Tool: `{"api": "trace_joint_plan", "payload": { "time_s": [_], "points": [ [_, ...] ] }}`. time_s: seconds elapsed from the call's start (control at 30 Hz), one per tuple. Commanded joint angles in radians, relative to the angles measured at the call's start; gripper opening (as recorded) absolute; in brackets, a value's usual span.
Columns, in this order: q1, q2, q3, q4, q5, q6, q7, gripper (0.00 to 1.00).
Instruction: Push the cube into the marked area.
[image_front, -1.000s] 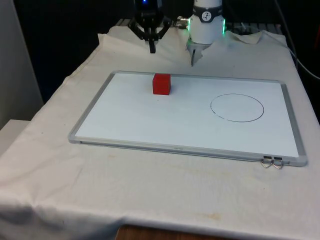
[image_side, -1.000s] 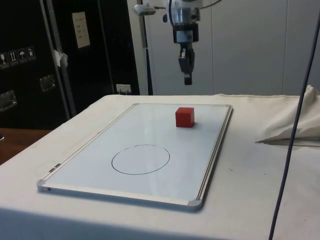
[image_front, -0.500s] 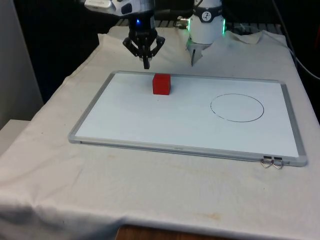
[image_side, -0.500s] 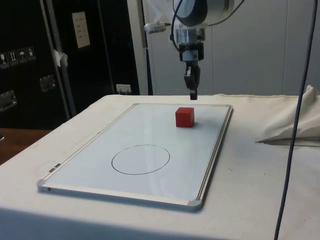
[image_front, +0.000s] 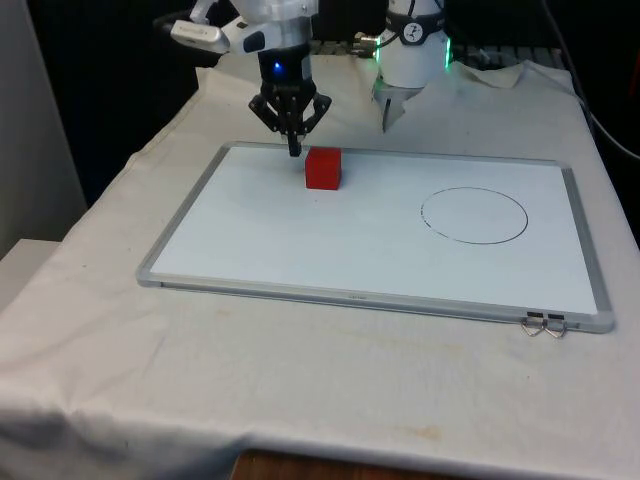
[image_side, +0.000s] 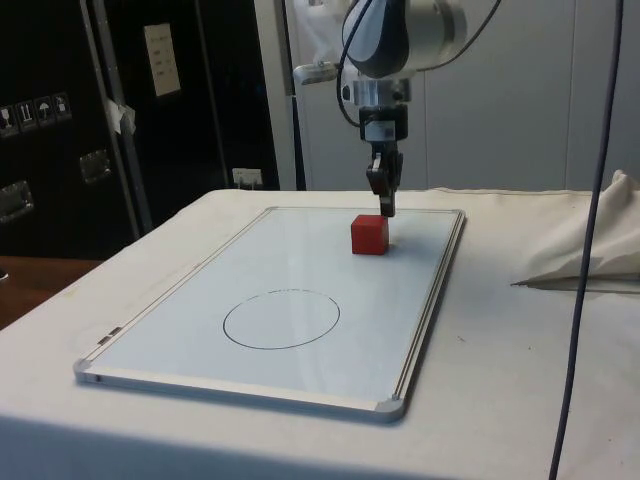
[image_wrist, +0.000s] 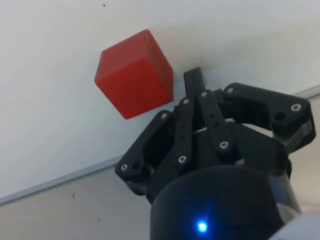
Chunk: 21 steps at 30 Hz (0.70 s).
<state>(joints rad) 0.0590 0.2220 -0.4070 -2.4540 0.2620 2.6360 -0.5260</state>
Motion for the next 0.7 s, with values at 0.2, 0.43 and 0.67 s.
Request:
{"api": "trace_joint_plan", "payload": {
  "time_s": [0.2, 0.43, 0.67],
  "points": [
    [0.002, 0.023, 0.019, -0.006, 0.055, 0.042, 0.01, 0.0],
    [0.002, 0.017, 0.027, -0.006, 0.09, 0.04, 0.02, 0.0],
    [0.0, 0.013, 0.03, -0.003, 0.137, 0.033, 0.018, 0.0]
  ]
}}
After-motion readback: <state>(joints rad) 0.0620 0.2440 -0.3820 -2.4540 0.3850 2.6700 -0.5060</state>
